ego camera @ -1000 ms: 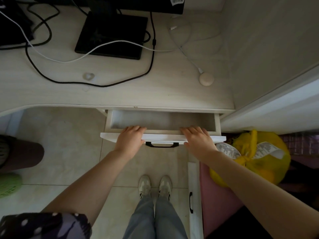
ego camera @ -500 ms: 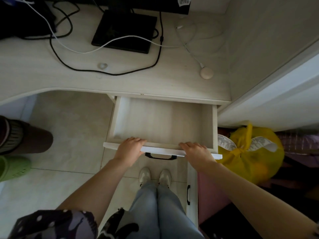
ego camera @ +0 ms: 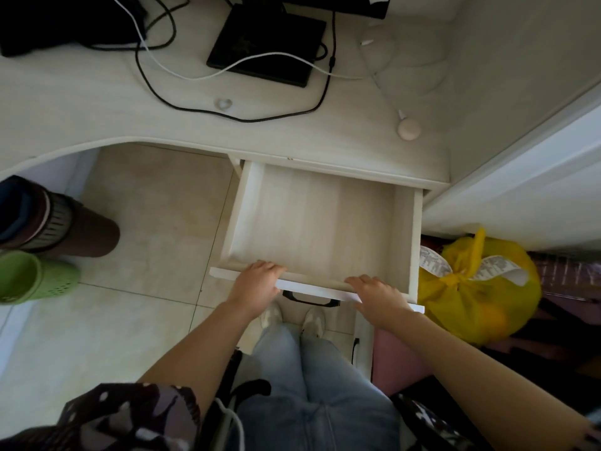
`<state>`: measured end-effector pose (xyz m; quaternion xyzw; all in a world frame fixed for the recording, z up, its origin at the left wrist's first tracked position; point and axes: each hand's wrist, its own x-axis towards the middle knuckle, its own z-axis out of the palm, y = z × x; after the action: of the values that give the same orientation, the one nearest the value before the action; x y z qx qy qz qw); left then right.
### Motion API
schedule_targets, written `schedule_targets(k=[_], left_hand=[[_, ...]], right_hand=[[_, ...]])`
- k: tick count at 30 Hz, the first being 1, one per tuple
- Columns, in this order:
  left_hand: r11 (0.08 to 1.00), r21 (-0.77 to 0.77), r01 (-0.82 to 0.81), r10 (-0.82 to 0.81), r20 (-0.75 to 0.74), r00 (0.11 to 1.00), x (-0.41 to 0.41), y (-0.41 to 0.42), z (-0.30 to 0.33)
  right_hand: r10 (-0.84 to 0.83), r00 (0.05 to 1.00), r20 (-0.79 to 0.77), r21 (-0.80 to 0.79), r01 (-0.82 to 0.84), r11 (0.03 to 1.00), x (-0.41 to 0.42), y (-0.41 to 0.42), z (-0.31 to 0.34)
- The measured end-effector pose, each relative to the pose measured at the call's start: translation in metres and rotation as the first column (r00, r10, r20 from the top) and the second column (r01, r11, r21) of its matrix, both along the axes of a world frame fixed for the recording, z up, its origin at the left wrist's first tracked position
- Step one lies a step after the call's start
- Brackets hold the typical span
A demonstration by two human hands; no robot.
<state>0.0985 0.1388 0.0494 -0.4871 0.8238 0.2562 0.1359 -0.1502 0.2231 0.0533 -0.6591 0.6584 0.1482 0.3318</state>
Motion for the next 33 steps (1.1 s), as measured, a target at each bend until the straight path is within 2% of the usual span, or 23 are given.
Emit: schedule_targets(k=[3,7,12,18,25,33], left_hand=[[0.996,0.037,-0.075,0.078,-0.069,0.995,0.006,0.0,0.006],[0.945,0.127,-0.3,0.322,-0.213,0.923,0.019,0.0,0.015],[0.844,0.146,-0.516,0.533,-0.338,0.776,0.052,-0.004,0.034],[0.672,0.086,-0.736,0.72,-0.312,0.62,0.124,-0.01,0.056],[0.456,-0.001,-0.89,0.835,-0.345,0.428,0.238,-0.019,0.081],[0.366,-0.148,-0.919,0.857,-0.33,0.395,0.383,-0.038,0.099]], right_hand=[[-0.006,1.0,0.014,0.068,0.005,0.998,0.002,-0.009,0.008],[-0.014,1.0,0.019,0.07,0.013,0.997,0.017,-0.034,0.023],[0.084,0.995,0.055,-0.038,-0.082,0.996,0.069,-0.076,0.041],[0.187,0.981,0.04,-0.243,-0.172,0.955,0.161,-0.13,0.061],[0.305,0.946,0.107,-0.311,-0.259,0.914,0.296,-0.178,0.089],[0.404,0.905,0.131,-0.389,-0.328,0.861,0.452,-0.226,0.11]])
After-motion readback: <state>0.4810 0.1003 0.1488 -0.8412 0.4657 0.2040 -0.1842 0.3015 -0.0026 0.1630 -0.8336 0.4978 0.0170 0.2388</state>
